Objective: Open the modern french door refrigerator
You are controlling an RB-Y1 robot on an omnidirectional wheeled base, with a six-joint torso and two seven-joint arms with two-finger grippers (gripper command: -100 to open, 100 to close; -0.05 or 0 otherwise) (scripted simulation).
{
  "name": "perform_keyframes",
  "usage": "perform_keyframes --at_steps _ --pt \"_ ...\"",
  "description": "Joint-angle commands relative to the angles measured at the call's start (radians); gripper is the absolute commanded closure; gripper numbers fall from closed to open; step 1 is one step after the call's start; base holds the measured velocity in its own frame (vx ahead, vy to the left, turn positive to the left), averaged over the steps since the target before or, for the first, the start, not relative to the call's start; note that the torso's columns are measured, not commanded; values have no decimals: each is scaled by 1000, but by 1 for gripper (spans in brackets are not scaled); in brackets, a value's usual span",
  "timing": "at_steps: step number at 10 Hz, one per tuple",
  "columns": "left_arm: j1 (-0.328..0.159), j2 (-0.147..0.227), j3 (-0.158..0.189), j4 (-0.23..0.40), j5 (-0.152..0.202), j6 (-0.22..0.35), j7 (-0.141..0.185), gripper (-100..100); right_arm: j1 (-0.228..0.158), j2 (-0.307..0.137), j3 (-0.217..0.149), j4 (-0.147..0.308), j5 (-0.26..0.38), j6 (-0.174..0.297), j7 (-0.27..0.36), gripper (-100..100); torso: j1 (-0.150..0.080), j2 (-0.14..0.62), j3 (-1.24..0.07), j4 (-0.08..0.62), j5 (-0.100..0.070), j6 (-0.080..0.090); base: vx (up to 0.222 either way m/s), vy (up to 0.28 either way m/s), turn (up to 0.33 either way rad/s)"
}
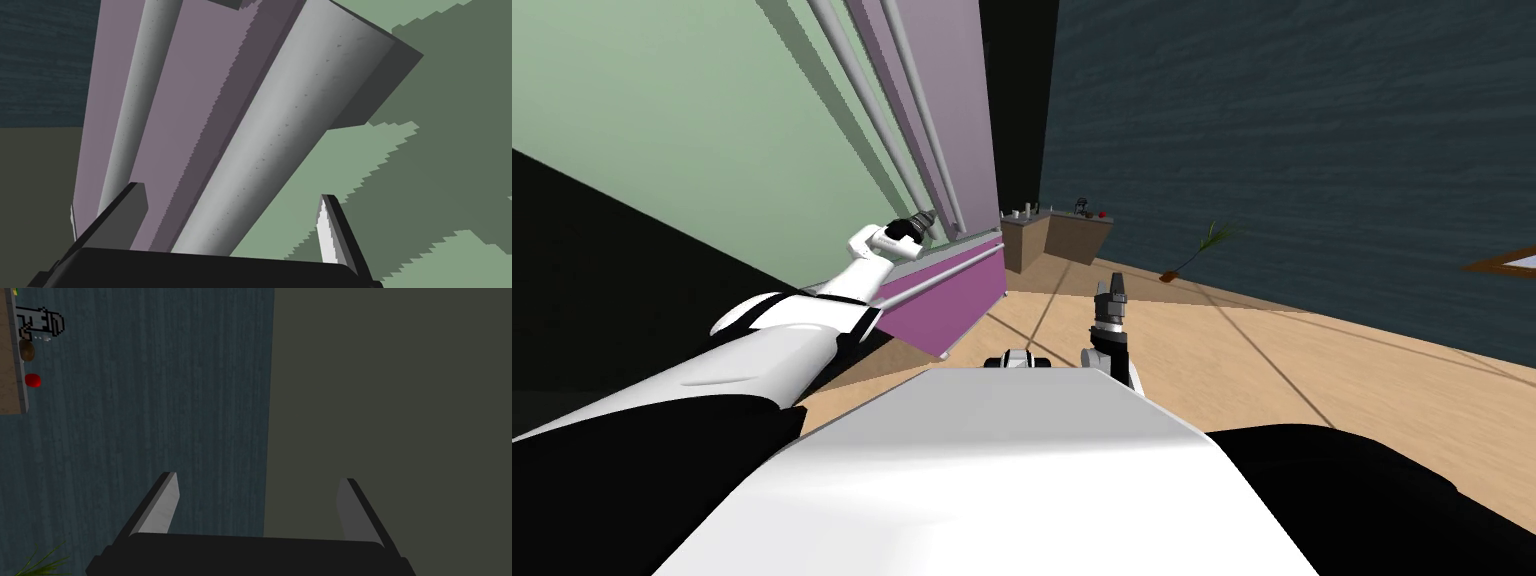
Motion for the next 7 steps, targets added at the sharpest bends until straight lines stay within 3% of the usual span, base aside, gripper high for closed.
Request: perform_keyframes --at_steps 1,2,3,4,5,7 --pt "-23 -7 50 49 -50 -9 -2 -100 0 0 0 0 0 0 0 0 -1 2 1 0 0 0 -43 68 -264" --pt "-23 -7 69 55 -75 -9 -2 -100 0 0 0 0 0 0 0 0 1 4 2 1 0 1 -69 86 -239" --pt "-46 -16 99 105 -107 -21 -3 -100 0 0 0 0 0 0 0 0 2 4 3 1 1 -1 -88 97 -356" --pt "-46 -16 131 111 -135 -21 -3 -100 -1 0 0 0 0 0 0 0 2 3 2 1 1 0 -82 78 -160" --pt "-46 -16 138 111 -155 -21 -3 -100 0 0 0 0 0 0 0 0 0 1 1 1 0 -1 -45 28 42" --pt "-69 -25 207 167 -219 -33 -4 -100 0 0 0 0 0 0 0 0 -1 -2 -2 0 -1 1 -72 52 -240"
